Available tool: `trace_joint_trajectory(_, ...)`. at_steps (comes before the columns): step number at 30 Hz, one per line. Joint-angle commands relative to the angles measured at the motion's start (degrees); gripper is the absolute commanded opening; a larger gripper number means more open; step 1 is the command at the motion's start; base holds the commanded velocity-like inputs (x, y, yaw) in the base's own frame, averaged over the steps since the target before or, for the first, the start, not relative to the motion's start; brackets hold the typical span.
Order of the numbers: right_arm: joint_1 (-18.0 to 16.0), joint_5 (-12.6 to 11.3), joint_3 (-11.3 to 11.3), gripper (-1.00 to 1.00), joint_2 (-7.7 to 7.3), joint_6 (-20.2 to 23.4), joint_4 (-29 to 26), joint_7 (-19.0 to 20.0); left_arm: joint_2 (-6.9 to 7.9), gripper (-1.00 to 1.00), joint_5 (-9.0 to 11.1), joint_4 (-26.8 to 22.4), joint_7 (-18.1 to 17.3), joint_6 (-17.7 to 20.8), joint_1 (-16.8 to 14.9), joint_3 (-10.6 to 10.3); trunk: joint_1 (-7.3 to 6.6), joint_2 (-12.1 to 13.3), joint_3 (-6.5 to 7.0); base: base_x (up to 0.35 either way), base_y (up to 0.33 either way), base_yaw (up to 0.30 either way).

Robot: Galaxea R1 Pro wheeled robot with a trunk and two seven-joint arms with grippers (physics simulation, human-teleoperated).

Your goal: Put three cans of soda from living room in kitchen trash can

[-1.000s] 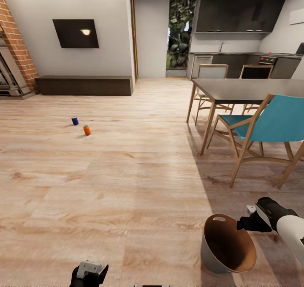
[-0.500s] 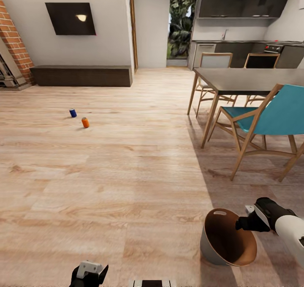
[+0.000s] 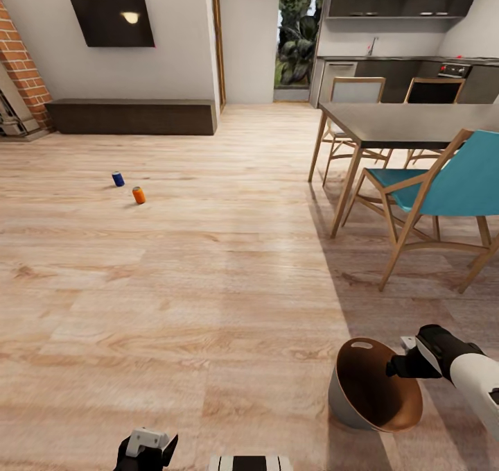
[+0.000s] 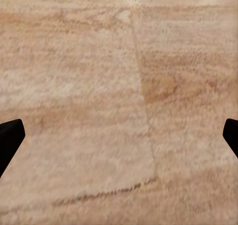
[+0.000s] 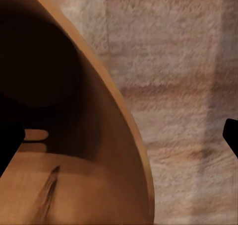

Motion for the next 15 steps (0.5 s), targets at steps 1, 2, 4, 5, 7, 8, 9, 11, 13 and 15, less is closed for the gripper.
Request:
trace_joint_trajectory(1, 0.03, 0.07, -0.02, 1.00, -0.01, -0.07, 0.00, 0.00, 0.00, 1.00, 0.03, -0.01, 0.00, -0.02, 0.00, 0.00, 0.00, 0.00, 0.00, 0.000, 0.000, 0.000)
trace_joint_trajectory(2, 0.06, 0.19, -0.08, 1.00, -0.04, -0.18, -0.01, 0.00, 0.00, 1.00, 0.06, -0.01, 0.00, -0.03, 0.00, 0.00, 0.00, 0.00, 0.00, 0.000, 0.000, 0.000)
trace_joint_trajectory(4, 0.08, 0.25, -0.14, 1.00, -0.10, -0.23, -0.03, 0.00, 0.00, 1.00, 0.07, -0.03, 0.00, -0.02, 0.00, 0.00, 0.00, 0.00, 0.00, 0.000, 0.000, 0.000)
trace_joint_trajectory(5, 0.08, 0.26, -0.15, 1.00, -0.13, -0.24, -0.03, 0.00, 0.00, 1.00, 0.07, -0.03, 0.00, -0.04, 0.00, 0.00, 0.00, 0.00, 0.00, 0.000, 0.000, 0.000)
trace_joint_trajectory(7, 0.08, 0.27, -0.18, 1.00, -0.16, -0.26, -0.02, 0.00, 0.00, 1.00, 0.08, -0.02, 0.00, -0.03, 0.00, 0.00, 0.00, 0.00, 0.00, 0.000, 0.000, 0.000)
trace_joint_trajectory(8, 0.08, 0.29, -0.21, 1.00, -0.21, -0.27, -0.03, 0.00, 0.00, 1.00, 0.05, -0.01, 0.00, -0.03, 0.00, 0.00, 0.03, -0.01, -0.22, 0.000, 0.000, 0.000)
trace_joint_trajectory(9, 0.09, 0.29, -0.24, 1.00, -0.23, -0.27, -0.05, 0.00, 0.00, 1.00, 0.04, -0.01, 0.00, -0.01, 0.00, 0.00, 0.05, -0.03, -0.44, 0.000, 0.000, 0.000)
trace_joint_trajectory(11, 0.09, 0.29, -0.29, 1.00, -0.28, -0.27, -0.06, 0.00, 0.00, 1.00, 0.02, -0.01, 0.00, -0.01, 0.00, 0.00, 0.10, -0.05, -0.89, 0.000, 0.000, 0.000)
trace_joint_trajectory(13, 0.09, 0.31, -0.33, 1.00, -0.39, -0.28, -0.10, 0.00, 0.00, 1.00, 0.00, 0.00, 0.00, 0.04, 0.00, 0.00, 0.15, -0.08, -1.33, 0.000, 0.000, 0.000)
trace_joint_trajectory(15, 0.09, 0.30, -0.33, 1.00, -0.46, -0.32, -0.14, 0.02, 0.00, 1.00, 0.00, 0.00, 0.00, 0.05, 0.00, 0.00, 0.21, -0.11, -1.77, 0.000, 0.000, 0.000)
